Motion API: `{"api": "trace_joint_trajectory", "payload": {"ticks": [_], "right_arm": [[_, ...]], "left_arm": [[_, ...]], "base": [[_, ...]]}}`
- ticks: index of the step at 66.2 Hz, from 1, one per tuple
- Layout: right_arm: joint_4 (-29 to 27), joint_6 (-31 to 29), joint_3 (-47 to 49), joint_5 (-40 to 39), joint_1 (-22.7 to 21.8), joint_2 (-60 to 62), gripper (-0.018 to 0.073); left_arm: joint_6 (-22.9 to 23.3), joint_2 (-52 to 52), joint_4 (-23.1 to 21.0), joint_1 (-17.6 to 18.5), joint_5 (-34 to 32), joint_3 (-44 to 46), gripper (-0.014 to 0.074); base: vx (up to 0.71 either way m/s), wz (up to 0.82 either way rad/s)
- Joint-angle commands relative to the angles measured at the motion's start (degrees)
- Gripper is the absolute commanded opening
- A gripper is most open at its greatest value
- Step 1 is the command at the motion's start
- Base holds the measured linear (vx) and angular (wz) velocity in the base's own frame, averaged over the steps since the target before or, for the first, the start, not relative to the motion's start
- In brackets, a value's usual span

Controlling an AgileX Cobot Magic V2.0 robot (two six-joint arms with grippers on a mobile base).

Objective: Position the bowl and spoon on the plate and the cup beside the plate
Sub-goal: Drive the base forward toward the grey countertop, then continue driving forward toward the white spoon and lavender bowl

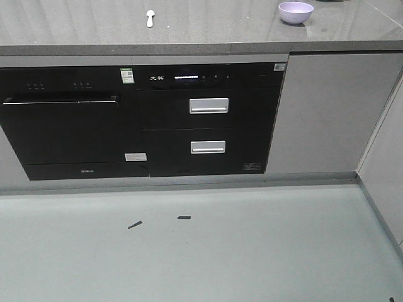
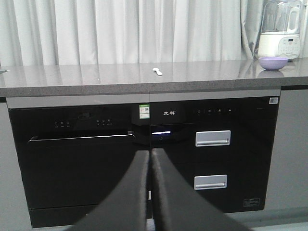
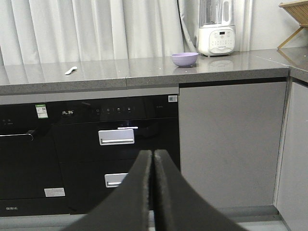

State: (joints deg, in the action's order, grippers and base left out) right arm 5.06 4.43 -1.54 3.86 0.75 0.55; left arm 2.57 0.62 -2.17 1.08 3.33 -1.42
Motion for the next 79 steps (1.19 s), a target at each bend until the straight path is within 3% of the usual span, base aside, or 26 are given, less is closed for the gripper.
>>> {"api": "trace_joint_trajectory", "payload": {"ticks": [1, 79], "right_arm": [[0.6, -0.5, -0.9, -4.4, -0.3, -0.4, -0.0005], [0.6, -0.5, -0.9, -4.4, -0.3, -0.4, -0.0005]], "left_arm": [[0.4, -0.3, -0.1, 0.0, -3.9, -1.7, -0.0006], [0.4, -0.3, -0.1, 0.0, -3.9, -1.7, -0.0006]], "base": [[0.05, 0.0], [0.06, 0.0]]}}
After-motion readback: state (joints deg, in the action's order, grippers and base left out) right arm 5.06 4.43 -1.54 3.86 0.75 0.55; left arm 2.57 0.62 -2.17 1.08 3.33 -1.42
